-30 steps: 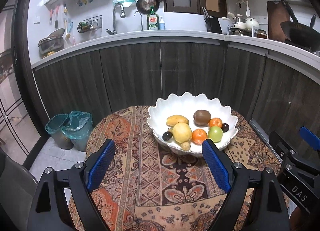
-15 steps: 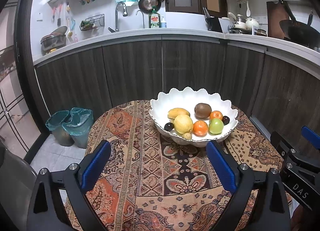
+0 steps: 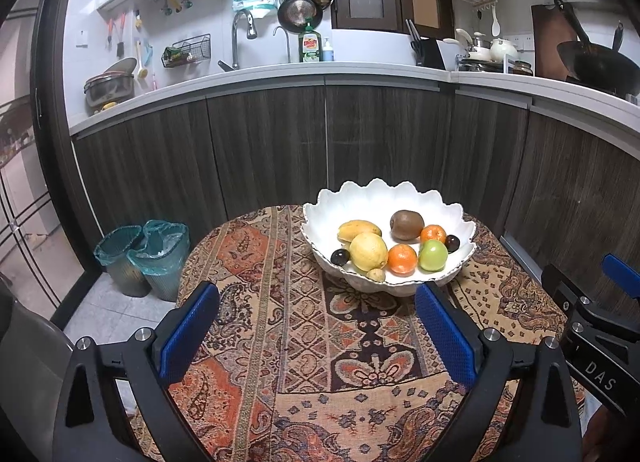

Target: Organize fruits

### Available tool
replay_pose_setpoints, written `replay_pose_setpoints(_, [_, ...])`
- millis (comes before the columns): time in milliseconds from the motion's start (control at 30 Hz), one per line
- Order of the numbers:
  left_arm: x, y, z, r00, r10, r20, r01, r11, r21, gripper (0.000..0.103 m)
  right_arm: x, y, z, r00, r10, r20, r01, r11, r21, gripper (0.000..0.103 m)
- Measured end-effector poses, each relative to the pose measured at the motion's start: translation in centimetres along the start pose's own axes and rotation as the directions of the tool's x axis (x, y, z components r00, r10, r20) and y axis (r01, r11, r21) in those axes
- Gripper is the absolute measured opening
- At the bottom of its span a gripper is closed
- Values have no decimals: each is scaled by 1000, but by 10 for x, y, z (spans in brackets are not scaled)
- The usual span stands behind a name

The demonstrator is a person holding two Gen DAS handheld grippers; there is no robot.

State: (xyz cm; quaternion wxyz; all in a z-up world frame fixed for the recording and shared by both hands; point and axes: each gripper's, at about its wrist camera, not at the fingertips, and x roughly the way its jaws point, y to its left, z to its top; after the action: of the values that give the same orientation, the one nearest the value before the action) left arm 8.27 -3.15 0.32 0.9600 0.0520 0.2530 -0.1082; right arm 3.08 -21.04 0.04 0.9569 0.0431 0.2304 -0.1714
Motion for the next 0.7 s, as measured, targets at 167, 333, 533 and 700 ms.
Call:
replay_pose_setpoints(167, [0, 0, 1, 1000, 2, 2, -2, 1000, 1, 100, 0, 0, 1, 1000, -1, 0, 1, 1000, -3, 92])
replay_pose_setpoints(333, [0, 0, 1, 1000, 4, 5, -4, 1000, 1, 100, 0, -1, 1, 1000, -1, 1, 1, 1000, -1, 92])
replay_pose_setpoints(533, [0, 0, 2, 1000, 5, 6, -5, 1000, 3, 100, 0, -1, 2, 1000, -3, 4, 3, 1000, -1, 92])
replay_pose_setpoints(700, [-1, 0, 2, 1000, 4, 7, -4, 1000, 4, 100, 0, -1, 3, 1000, -3, 4, 3, 1000, -1, 92])
